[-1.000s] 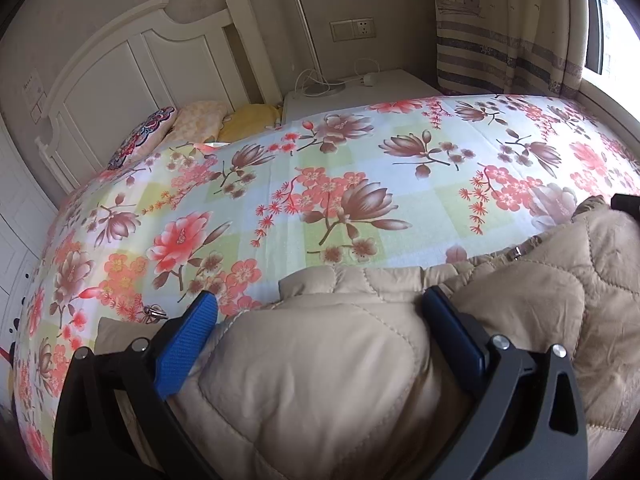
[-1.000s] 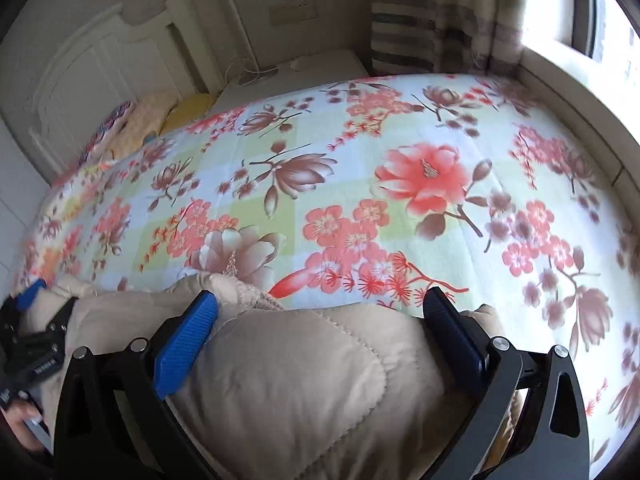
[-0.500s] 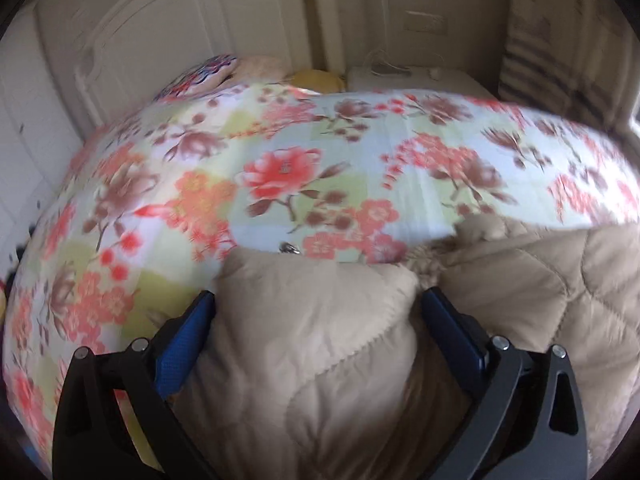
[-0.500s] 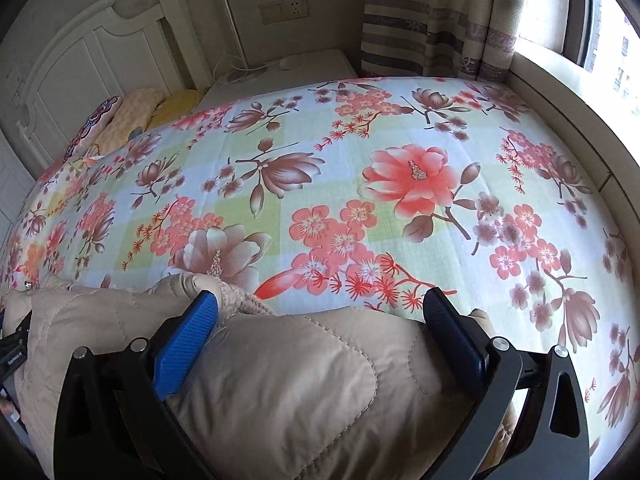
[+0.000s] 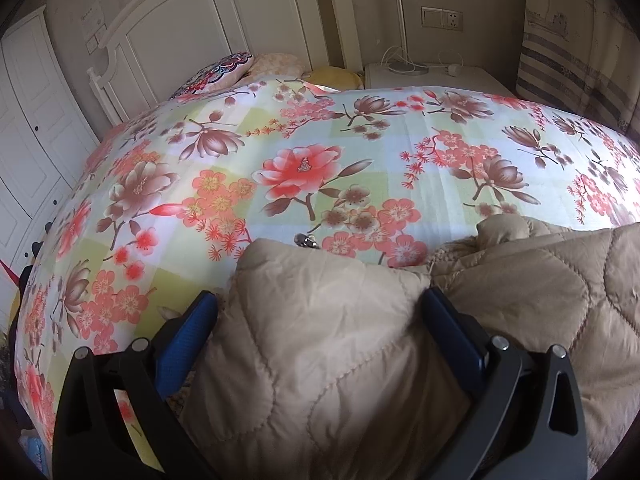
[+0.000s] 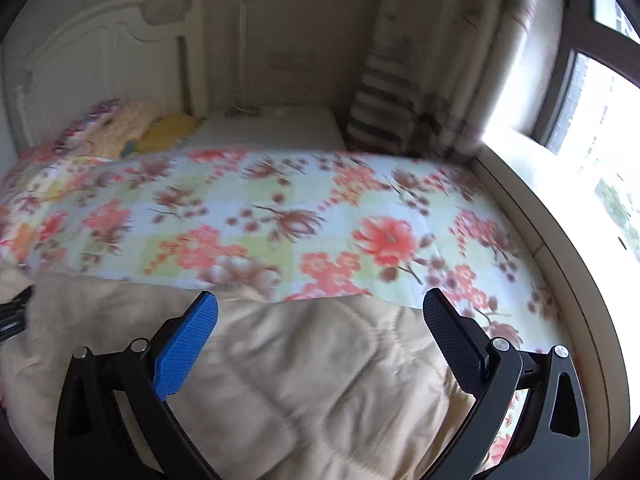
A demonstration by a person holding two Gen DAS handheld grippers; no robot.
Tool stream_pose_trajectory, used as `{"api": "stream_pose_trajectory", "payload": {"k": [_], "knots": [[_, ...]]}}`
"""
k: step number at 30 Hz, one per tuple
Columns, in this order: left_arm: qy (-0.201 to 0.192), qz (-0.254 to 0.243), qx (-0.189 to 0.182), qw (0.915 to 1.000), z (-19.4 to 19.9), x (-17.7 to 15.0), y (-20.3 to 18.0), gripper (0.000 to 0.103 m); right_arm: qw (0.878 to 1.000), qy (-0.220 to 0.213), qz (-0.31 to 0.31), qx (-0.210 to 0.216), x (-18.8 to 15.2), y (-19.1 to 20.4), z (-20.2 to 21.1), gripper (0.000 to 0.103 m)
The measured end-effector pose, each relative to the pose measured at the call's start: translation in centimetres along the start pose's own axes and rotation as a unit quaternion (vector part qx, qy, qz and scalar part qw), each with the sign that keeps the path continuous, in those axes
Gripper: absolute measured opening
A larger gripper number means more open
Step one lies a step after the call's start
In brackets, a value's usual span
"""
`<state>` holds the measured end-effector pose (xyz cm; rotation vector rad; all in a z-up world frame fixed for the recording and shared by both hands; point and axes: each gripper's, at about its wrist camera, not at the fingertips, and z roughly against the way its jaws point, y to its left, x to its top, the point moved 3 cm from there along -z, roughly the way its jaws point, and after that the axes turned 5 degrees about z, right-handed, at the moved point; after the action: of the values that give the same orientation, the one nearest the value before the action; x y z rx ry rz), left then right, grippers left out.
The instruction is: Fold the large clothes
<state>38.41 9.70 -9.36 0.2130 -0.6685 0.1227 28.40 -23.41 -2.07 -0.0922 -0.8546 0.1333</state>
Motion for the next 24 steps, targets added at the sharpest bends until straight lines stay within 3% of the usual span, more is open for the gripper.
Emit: {"api": "stream_pose_trajectory", "payload": {"k": [4, 7, 24], "knots": [[-0.003, -0.002, 0.004, 1.0000, 0.1, 0.0, 0.0, 0.101, 0.992, -0.019, 0.120, 0.031, -1.6, 6.9, 2.5, 0.098], [-0.003, -0.002, 0.004, 1.0000, 0.1, 0.0, -0.1, 0.101, 0.986, 0.004, 0.164, 0.030, -4.5, 10.2, 0.4, 0.098], [-0.003, -0.002, 0.004, 1.0000, 0.1, 0.0, -0.1, 0.101, 0.990, -0.003, 0.140, 0.018, -5.5, 9.7, -0.3, 0.098]]}}
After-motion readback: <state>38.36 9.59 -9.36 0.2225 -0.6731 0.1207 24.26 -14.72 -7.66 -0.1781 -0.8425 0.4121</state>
